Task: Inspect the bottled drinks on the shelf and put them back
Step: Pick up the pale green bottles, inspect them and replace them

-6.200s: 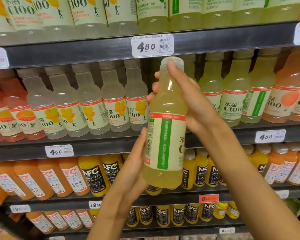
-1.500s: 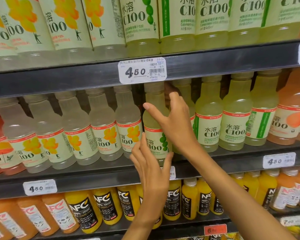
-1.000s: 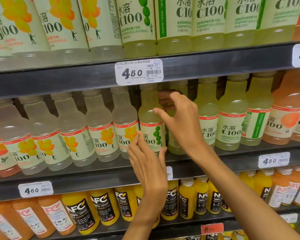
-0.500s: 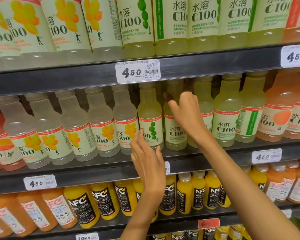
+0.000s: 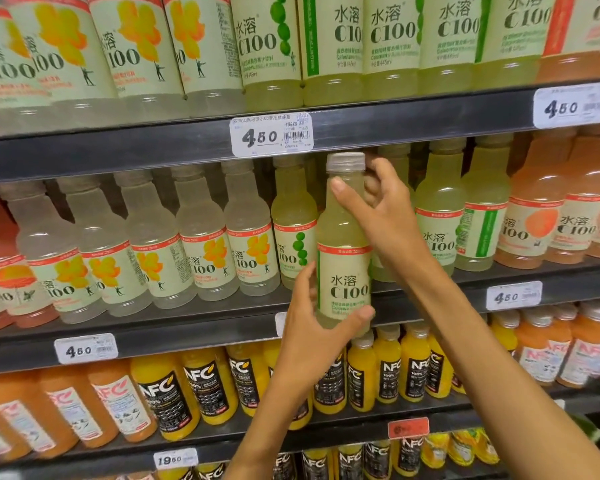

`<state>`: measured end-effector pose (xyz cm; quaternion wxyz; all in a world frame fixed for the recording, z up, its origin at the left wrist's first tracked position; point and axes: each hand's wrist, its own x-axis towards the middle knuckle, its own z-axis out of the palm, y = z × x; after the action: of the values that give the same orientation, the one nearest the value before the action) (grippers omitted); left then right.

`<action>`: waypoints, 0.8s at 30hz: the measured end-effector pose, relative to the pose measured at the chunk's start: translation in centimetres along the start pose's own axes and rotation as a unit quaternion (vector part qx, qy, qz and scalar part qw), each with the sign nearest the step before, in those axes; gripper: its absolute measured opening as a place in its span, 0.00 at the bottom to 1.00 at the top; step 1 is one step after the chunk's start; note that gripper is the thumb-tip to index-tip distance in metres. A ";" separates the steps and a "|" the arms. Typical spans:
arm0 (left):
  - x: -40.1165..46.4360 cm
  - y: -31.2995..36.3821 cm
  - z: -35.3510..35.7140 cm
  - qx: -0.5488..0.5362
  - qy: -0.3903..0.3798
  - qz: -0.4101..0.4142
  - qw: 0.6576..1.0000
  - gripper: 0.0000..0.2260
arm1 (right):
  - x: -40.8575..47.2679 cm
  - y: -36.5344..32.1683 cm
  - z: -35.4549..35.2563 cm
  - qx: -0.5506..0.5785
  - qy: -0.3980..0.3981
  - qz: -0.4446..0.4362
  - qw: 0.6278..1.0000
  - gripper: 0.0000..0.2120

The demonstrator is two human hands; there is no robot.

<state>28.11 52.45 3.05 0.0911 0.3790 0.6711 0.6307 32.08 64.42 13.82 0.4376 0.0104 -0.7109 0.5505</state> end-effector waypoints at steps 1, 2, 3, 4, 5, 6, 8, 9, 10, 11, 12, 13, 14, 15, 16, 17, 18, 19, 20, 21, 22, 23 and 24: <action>-0.2 0.1 0.0 0.008 -0.021 -0.008 1.000 0.42 | -0.3 0.0 0.0 0.034 -0.008 0.019 0.999 0.18; -0.5 0.2 -0.1 0.015 -0.038 -0.014 0.999 0.40 | -0.6 0.0 -0.1 0.052 -0.016 0.031 0.998 0.19; -0.7 0.2 -0.3 0.014 -0.051 -0.018 0.998 0.37 | -0.8 -0.2 -0.2 0.056 -0.027 0.038 0.997 0.20; -0.9 0.3 -0.5 0.005 -0.060 -0.021 0.998 0.33 | -0.9 -0.2 -0.4 0.052 -0.042 0.042 0.997 0.22; -1.2 0.5 -0.8 -0.009 -0.069 -0.023 0.997 0.30 | -1.0 -0.4 -0.5 0.046 -0.058 0.046 0.996 0.23; -1.5 0.6 -1.1 -0.027 -0.082 -0.024 0.996 0.28 | -0.9 -0.4 -0.7 0.044 -0.072 0.049 0.995 0.23; -2.3 1.1 -1.7 -0.056 -0.126 -0.027 0.990 0.26 | -0.9 -0.3 -1.0 0.091 -0.099 0.070 0.988 0.22; -2.7 1.4 -2.0 -0.065 -0.150 -0.033 0.986 0.26 | -1.0 -0.2 -1.1 0.155 -0.114 0.097 0.977 0.22; -3.0 1.8 -2.2 -0.075 -0.174 -0.041 0.981 0.26 | -1.1 -0.1 -1.0 0.230 -0.130 0.130 0.956 0.23; -3.2 1.9 -2.3 -0.086 -0.194 -0.049 0.976 0.26 | -1.2 -0.1 -0.9 0.298 -0.143 0.156 0.931 0.25; -3.2 2.0 -2.4 -0.094 -0.209 -0.057 0.972 0.26 | -1.2 0.0 -0.7 0.345 -0.149 0.173 0.910 0.24; -3.2 2.1 -2.4 -0.099 -0.217 -0.065 0.969 0.26 | -1.3 0.0 -0.6 0.377 -0.153 0.181 0.895 0.21; -3.3 2.1 -2.4 -0.108 -0.219 -0.073 0.967 0.28 | -1.3 0.0 -0.5 0.398 -0.157 0.182 0.885 0.18; -3.5 2.2 -2.3 -0.123 -0.214 -0.081 0.966 0.30 | -1.2 0.0 -0.5 0.411 -0.157 0.179 0.880 0.16; -3.6 2.2 -2.4 -0.145 -0.207 -0.090 0.963 0.33 | -1.2 0.0 -0.5 0.414 -0.153 0.172 0.881 0.14; -3.6 2.2 -2.5 -0.170 -0.199 -0.099 0.960 0.37 | -1.1 -0.2 -0.5 0.411 -0.145 0.165 0.885 0.12; -3.6 2.3 -2.6 -0.192 -0.191 -0.105 0.957 0.39 | -1.1 -0.2 -0.6 0.402 -0.135 0.159 0.891 0.11; -3.6 2.4 -2.7 -0.203 -0.181 -0.108 0.956 0.39 | -1.1 -0.2 -0.6 0.387 -0.122 0.152 0.901 0.10; -3.5 2.5 -2.7 -0.204 -0.171 -0.109 0.958 0.38 | -1.1 -0.2 -0.5 0.364 -0.109 0.144 0.914 0.08; -3.5 2.5 -2.5 -0.206 -0.163 -0.111 0.958 0.37 | -1.2 -0.2 -0.5 0.340 -0.097 0.139 0.925 0.07; -3.4 2.5 -2.3 -0.219 -0.157 -0.118 0.956 0.37 | -1.2 -0.2 -0.4 0.321 -0.089 0.140 0.932 0.08; -3.4 2.5 -2.0 -0.246 -0.157 -0.123 0.948 0.36 | -1.2 -0.3 -0.3 0.312 -0.089 0.149 0.934 0.11; -3.5 2.6 -1.8 -0.286 -0.172 -0.126 0.934 0.34 | -1.1 -0.5 -0.3 0.314 -0.097 0.164 0.930 0.15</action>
<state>30.46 48.64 4.54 0.3883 0.3514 0.4788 0.7046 33.16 63.95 13.47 0.2447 0.0840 -0.5329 0.8057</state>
